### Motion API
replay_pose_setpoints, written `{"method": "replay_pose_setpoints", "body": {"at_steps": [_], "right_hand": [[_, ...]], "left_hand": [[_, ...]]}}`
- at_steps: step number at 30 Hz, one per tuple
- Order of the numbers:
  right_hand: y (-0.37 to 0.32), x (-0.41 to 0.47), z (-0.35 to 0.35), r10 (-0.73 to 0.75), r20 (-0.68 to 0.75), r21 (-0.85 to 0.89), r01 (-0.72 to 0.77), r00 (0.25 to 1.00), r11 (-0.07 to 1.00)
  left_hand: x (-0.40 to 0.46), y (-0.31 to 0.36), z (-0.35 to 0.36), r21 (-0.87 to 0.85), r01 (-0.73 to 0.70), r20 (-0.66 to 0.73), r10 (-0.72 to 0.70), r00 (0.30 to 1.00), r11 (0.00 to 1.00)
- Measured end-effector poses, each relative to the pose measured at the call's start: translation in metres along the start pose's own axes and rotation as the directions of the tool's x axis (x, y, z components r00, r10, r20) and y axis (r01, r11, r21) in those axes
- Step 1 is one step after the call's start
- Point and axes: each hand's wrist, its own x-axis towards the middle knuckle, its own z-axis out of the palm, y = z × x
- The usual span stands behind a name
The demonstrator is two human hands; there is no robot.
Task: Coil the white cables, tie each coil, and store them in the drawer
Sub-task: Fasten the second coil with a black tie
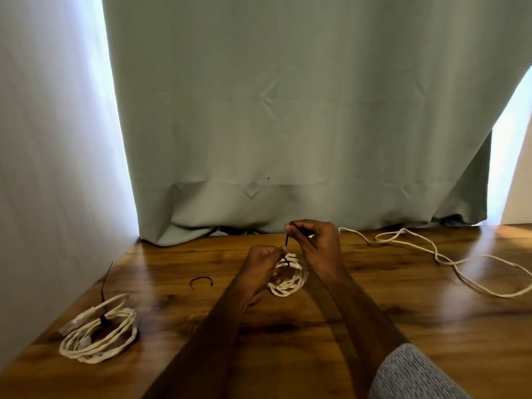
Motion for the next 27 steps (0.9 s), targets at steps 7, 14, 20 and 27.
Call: {"method": "replay_pose_setpoints", "body": {"at_steps": [7,14,20,27], "right_hand": [[-0.006,0.001,-0.007,-0.048,0.094,0.092,0.039,0.994,0.995],[-0.004,0.003,-0.016,-0.093,0.444,-0.07,0.138,0.891,0.988],[-0.004,0.001,-0.01,-0.132,0.579,-0.201,0.298,0.804,0.933],[-0.011,0.0,-0.001,-0.179,0.435,-0.138,0.262,0.883,0.955]], "left_hand": [[-0.001,-0.002,-0.004,-0.089,0.021,-0.023,-0.024,0.999,0.996],[0.003,0.001,-0.011,-0.183,0.121,-0.116,-0.144,0.983,0.976],[0.005,-0.001,-0.011,-0.213,0.163,-0.147,-0.197,0.969,0.963],[0.007,-0.005,-0.007,-0.15,0.126,-0.124,-0.145,0.982,0.981]]}}
